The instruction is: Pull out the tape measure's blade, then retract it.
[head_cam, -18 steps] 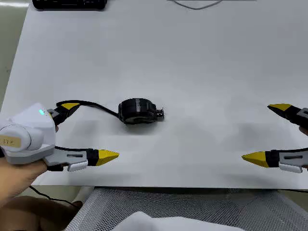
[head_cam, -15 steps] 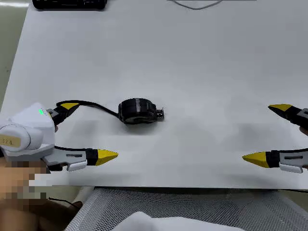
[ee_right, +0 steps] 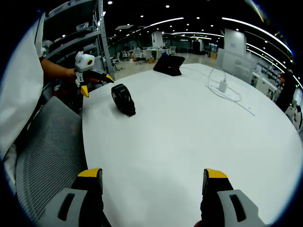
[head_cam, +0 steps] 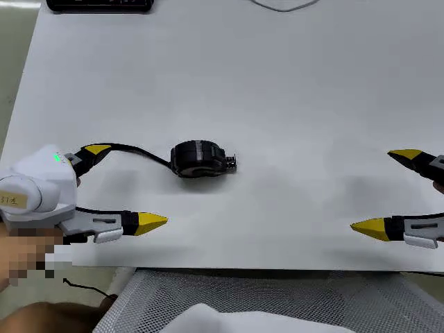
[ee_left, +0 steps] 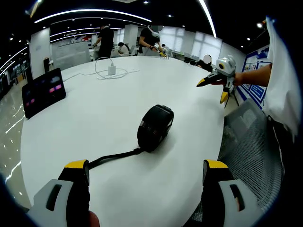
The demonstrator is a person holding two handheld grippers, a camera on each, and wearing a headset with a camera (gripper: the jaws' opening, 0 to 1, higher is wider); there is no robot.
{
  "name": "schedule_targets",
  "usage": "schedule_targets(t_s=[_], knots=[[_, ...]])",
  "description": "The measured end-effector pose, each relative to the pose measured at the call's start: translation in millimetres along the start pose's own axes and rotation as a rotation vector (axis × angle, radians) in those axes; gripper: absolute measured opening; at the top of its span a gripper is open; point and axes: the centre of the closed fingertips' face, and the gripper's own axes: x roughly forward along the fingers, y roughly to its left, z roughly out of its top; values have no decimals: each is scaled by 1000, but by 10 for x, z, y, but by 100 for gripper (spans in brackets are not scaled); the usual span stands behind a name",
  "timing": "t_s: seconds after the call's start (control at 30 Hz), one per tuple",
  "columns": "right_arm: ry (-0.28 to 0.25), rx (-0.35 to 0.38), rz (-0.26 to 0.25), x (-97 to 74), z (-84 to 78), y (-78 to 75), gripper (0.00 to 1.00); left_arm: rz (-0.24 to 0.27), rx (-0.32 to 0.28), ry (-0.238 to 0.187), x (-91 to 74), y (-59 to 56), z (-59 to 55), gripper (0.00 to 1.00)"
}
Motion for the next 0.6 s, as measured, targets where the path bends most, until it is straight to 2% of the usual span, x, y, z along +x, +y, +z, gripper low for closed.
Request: schedule_targets(t_s=[0.6], knots=[[2,-4,6,10,3,12,87,0,12,4,-7,17,2,98]])
